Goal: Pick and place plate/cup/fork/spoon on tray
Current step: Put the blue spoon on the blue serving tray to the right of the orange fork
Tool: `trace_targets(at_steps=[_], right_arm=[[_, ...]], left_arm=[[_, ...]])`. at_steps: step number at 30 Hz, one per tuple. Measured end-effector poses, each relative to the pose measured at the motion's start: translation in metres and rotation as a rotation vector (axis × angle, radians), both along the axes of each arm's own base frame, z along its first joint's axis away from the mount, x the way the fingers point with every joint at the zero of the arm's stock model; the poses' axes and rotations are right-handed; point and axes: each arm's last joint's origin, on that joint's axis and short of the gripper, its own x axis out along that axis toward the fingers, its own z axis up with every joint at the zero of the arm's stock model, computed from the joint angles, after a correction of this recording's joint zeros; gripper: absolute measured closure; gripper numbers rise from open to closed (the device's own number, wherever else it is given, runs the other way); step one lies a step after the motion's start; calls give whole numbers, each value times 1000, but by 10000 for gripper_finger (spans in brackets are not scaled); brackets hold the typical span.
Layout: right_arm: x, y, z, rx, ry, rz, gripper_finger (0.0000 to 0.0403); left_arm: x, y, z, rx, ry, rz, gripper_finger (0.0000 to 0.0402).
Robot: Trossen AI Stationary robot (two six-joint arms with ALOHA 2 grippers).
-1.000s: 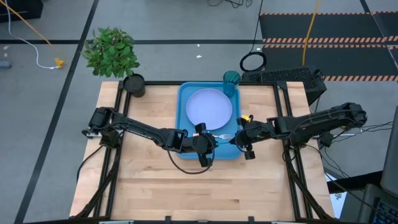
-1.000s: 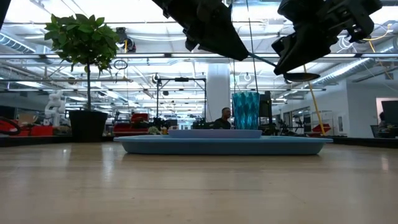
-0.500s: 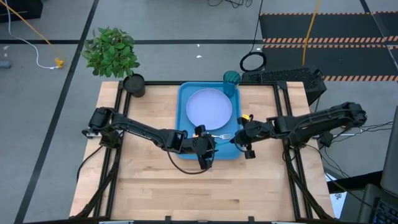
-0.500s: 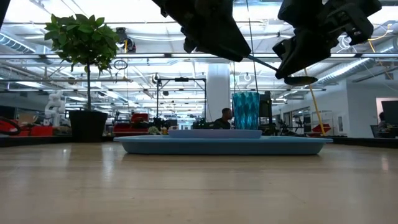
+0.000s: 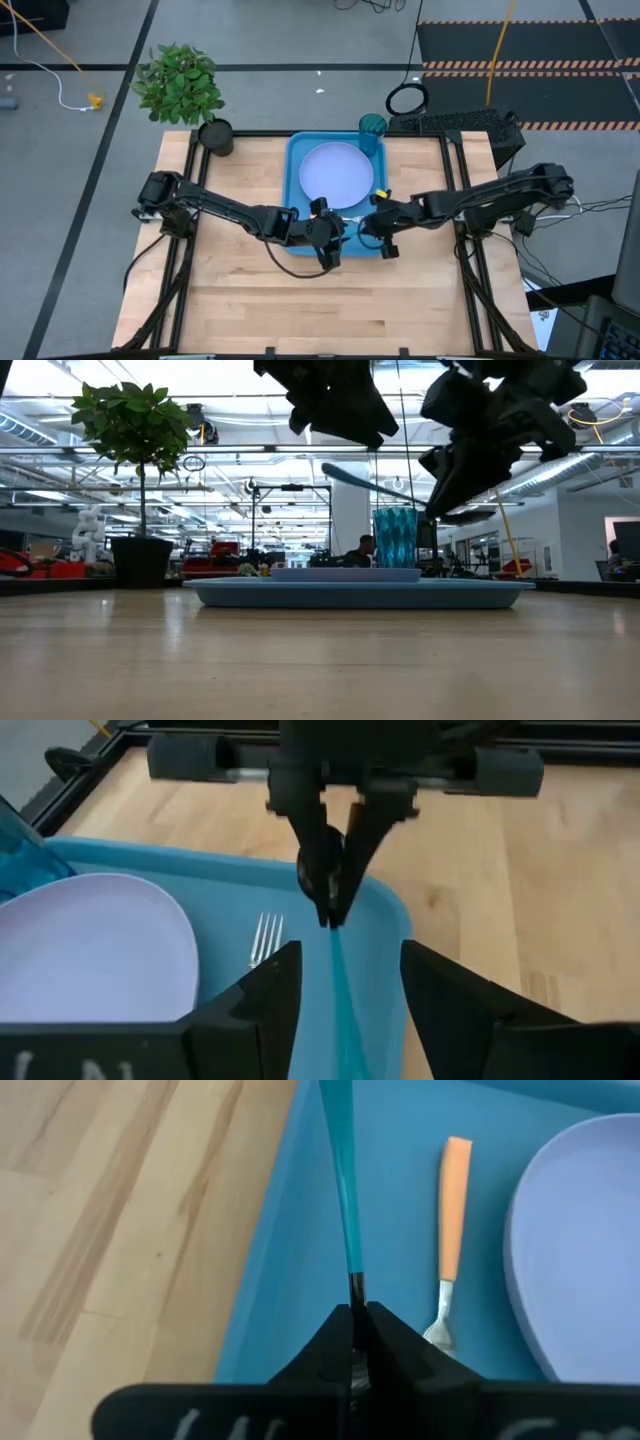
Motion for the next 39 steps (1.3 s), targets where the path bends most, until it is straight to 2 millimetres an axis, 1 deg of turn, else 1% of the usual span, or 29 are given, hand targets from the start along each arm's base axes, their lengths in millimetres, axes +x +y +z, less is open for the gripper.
trace_targets(at_steps=[2,5,8,14,18,19,21,24,27,31,39], right_arm=[[6,1,-2,-1,15,0,399],[16,2,-2,6,23,-8,399],[23,3,-3,10,31,-12,399],[29,6,-2,11,40,-9,399],[31,6,0,17,29,-13,399],[31,6,0,17,29,-13,399],[30,6,-1,15,37,-14,399],[30,6,-1,14,35,-14,399],[31,6,-1,14,31,-15,399],[31,6,-1,13,29,-15,399],[31,6,0,12,28,-14,399]], left_arm=[[1,2,-1,5,2,2,240],[4,5,-7,0,19,21,252],[6,8,-14,-2,34,24,253],[8,7,-22,-5,62,15,232],[16,10,-33,-10,58,14,214],[16,10,-37,-5,79,11,211],[20,12,-44,-9,77,14,207],[21,16,-48,-22,97,5,208],[24,20,-52,-36,98,6,221],[25,23,-54,-49,106,-2,250],[25,23,-56,-45,114,-4,304]])
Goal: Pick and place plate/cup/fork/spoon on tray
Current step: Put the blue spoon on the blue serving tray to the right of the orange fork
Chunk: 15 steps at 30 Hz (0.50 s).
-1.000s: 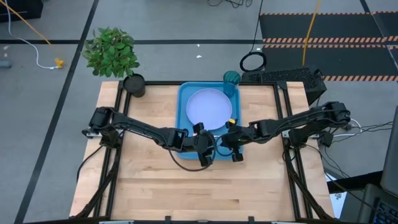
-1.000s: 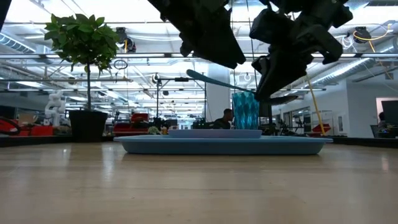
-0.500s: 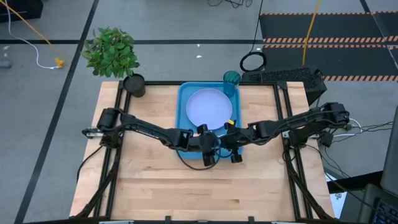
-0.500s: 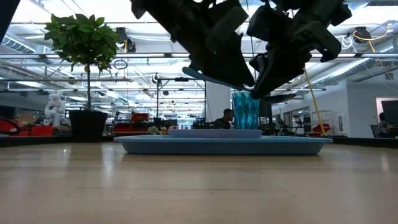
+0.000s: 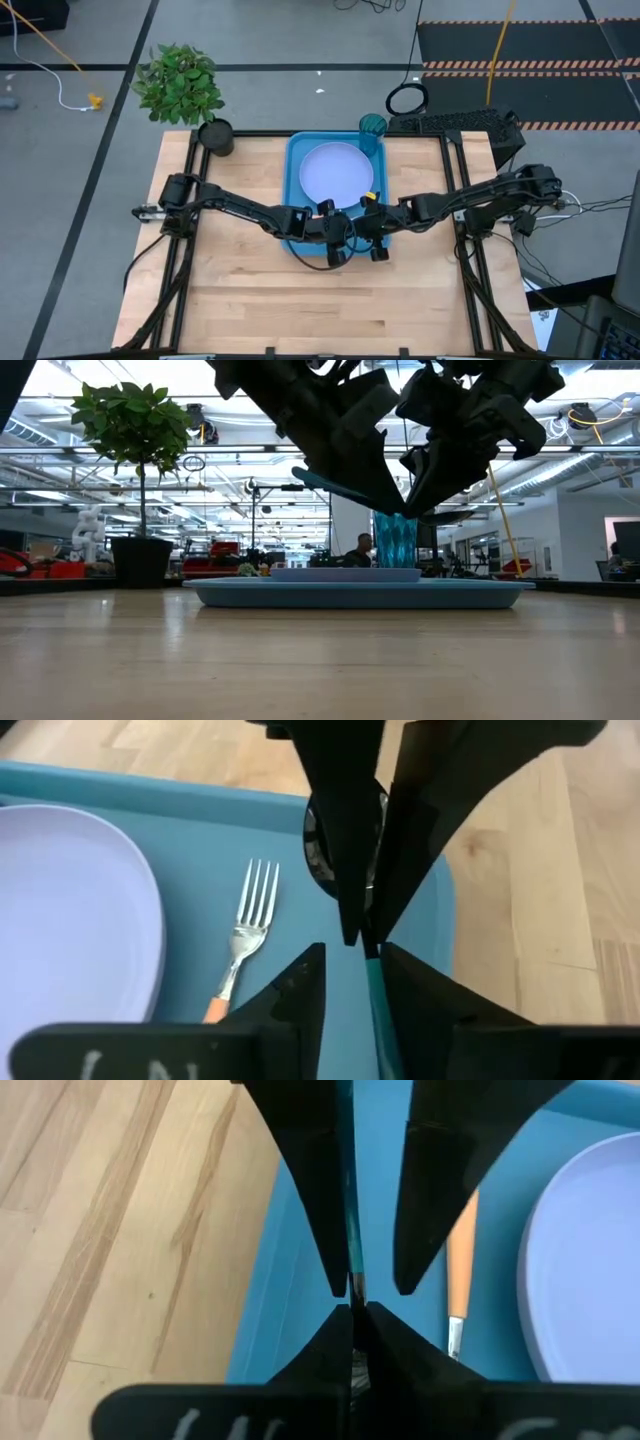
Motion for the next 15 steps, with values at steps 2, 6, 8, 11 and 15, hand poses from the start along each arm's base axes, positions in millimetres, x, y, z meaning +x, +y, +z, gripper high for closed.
trace_targets(at_steps=[2,6,8,11,15], right_arm=[[0,0,0,0,-1,0,399],[1,0,1,2,-18,0,399],[2,0,1,2,-21,0,399],[2,0,1,2,-21,-1,399],[2,0,1,3,-21,-4,399]], left_arm=[[0,0,0,0,3,-1,312],[-1,0,-2,4,22,-2,328],[-1,0,-1,9,22,-7,336],[-1,-1,-1,18,19,-17,353],[-1,-1,-1,21,20,-22,381]])
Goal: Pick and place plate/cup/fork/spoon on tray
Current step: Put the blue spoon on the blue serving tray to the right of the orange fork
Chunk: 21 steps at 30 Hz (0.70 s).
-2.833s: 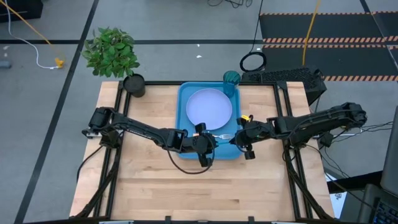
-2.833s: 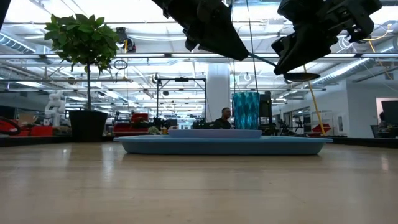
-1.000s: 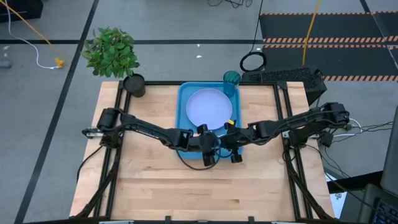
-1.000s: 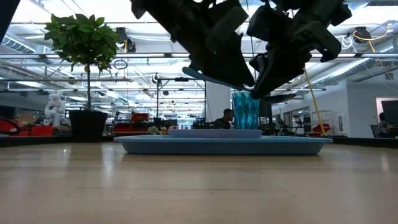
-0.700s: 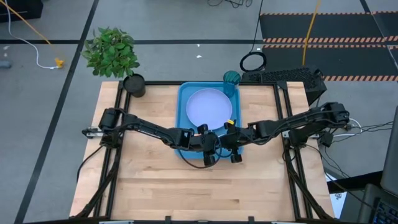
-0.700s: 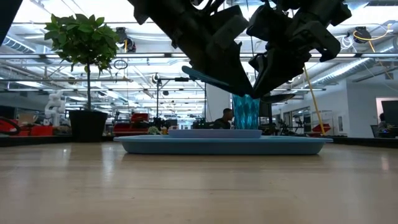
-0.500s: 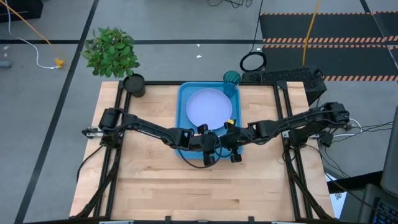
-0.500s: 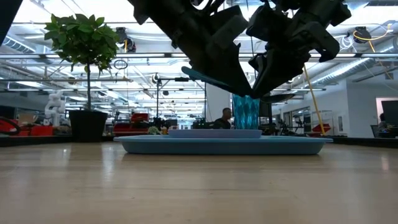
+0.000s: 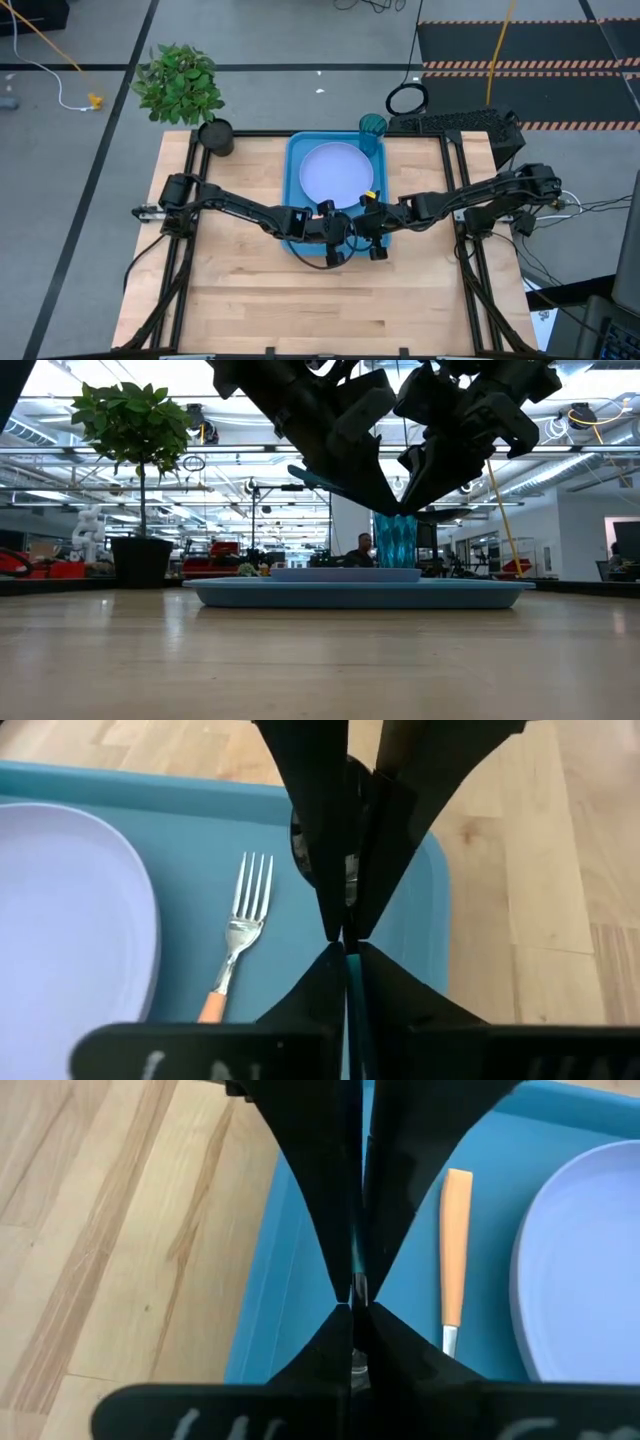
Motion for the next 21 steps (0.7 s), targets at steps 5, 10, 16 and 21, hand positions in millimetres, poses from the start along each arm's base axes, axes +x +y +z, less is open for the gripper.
trace_targets(at_steps=[5,10,16,21], right_arm=[[0,0,0,2,2,1,398],[-2,1,3,-4,-4,8,371],[-14,3,17,-46,-27,-25,307],[-31,4,31,-48,-17,-22,272]], left_arm=[[0,0,0,13,-4,-1,388],[1,0,1,28,-10,-7,386],[0,-5,2,61,-14,-22,388],[-4,-9,-11,88,-43,-48,391]])
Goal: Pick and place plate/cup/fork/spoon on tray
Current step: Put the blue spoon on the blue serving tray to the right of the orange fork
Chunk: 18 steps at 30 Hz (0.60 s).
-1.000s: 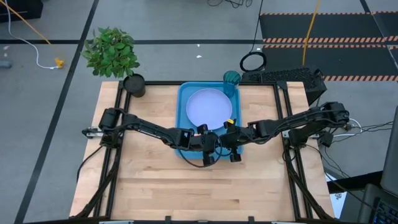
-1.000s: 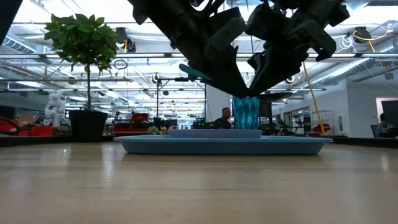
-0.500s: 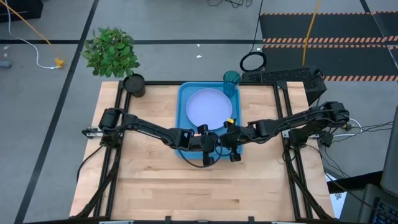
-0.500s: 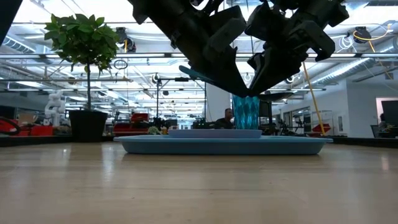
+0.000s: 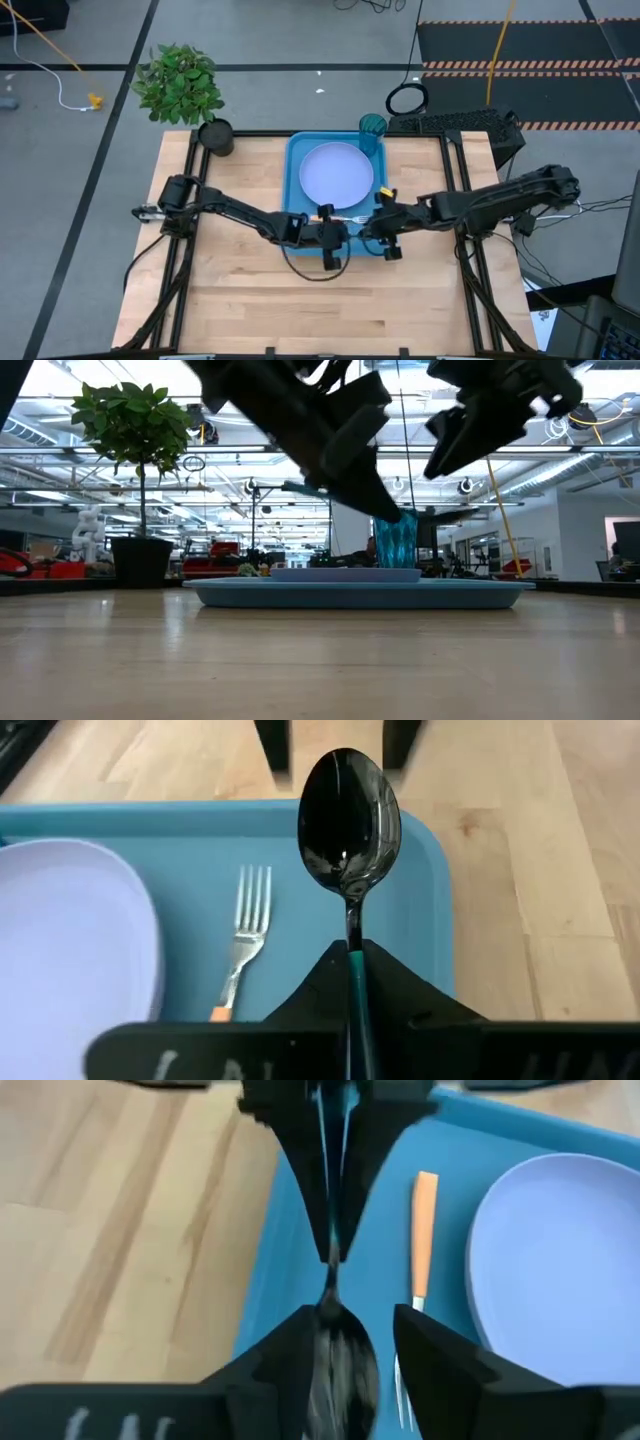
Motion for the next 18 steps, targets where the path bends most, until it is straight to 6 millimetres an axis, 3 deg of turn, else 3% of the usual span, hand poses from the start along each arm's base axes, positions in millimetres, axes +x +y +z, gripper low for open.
trace_targets(at_steps=[7,14,18], right_arm=[[-20,0,24,21,-78,1,264],[-27,-3,33,-14,-129,-31,264],[-27,-3,35,-24,-143,-20,264]], left_arm=[[-18,9,-35,27,-58,7,386],[-31,13,-53,24,-54,-38,392],[-31,14,-54,45,-67,-58,388]])
